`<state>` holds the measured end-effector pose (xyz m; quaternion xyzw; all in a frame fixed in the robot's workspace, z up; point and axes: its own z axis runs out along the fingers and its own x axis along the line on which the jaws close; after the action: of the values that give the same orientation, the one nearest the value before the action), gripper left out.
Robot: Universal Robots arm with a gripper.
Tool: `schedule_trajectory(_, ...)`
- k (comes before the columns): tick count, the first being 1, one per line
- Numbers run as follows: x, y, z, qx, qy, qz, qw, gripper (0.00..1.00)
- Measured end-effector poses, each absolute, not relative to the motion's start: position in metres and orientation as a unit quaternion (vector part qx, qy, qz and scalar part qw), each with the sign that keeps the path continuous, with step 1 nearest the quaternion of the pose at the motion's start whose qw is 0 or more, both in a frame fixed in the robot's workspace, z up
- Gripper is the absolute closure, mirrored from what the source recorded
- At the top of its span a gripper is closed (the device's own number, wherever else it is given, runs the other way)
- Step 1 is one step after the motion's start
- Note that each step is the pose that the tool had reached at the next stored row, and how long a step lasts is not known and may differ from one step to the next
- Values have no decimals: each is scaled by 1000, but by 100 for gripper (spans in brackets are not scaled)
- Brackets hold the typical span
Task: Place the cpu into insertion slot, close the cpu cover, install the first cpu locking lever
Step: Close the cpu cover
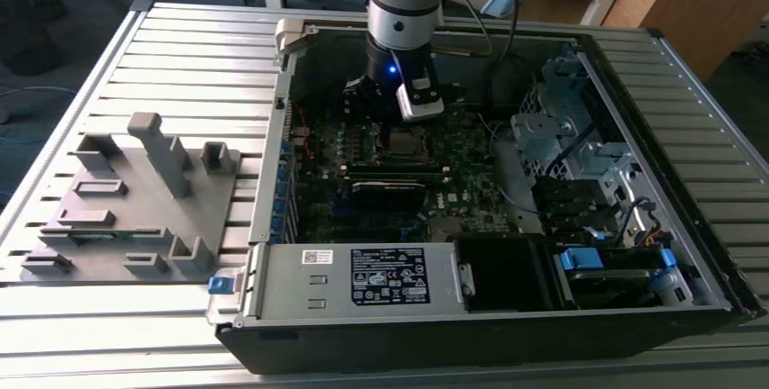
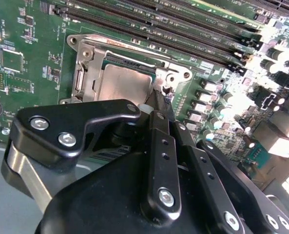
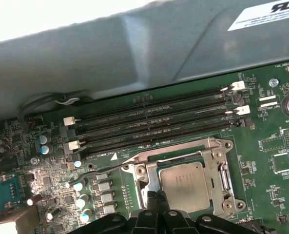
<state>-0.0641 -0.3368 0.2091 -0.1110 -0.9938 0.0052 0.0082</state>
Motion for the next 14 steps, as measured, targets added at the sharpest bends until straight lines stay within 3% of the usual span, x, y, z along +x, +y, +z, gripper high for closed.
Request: schedule_trajectory(14,-69,-337,202,-69,-998,5,6,90)
